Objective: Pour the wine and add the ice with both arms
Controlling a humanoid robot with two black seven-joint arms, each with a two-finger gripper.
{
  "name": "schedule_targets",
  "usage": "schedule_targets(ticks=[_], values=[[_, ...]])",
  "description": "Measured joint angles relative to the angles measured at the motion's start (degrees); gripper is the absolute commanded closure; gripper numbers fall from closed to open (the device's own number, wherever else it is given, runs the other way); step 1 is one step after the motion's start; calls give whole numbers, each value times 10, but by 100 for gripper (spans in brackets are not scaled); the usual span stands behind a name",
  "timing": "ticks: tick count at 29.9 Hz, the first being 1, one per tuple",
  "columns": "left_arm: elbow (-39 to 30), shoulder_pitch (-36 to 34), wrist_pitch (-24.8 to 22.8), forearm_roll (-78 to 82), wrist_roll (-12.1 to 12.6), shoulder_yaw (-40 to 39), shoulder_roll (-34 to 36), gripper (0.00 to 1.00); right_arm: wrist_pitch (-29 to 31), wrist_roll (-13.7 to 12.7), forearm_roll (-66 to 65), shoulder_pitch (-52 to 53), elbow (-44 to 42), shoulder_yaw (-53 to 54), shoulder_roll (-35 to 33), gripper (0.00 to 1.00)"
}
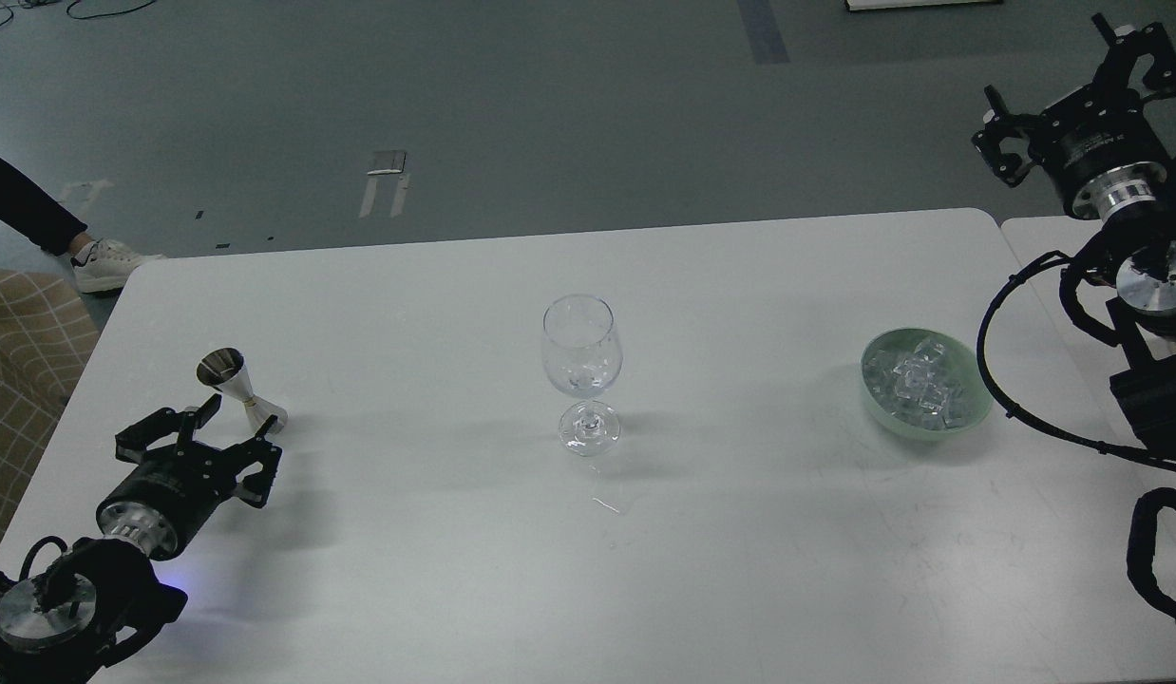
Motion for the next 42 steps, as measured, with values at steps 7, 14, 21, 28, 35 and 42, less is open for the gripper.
schedule_targets(ticks=[7,14,21,28,35,42], values=[[20,-19,7,1,5,-2,-2,38,0,-1,0,0,0,0,0,0],[59,-29,6,5,19,-3,-29,38,-1,-2,0,-4,0,0,-4,0],[66,-33,4,8,21,-15,-36,38,-1,-3,-1,-4,0,1,-5,0],[70,-37,6,8,21,-16,-39,38,-1,-3,-1,-4,0,0,-5,0],[73,-42,7,8,22,-16,-42,38,-1,-3,-1,-6,-1,0,-5,0],[101,-62,6,13,34,-15,-54,38,-1,-5,0,-6,-1,1,-5,0]])
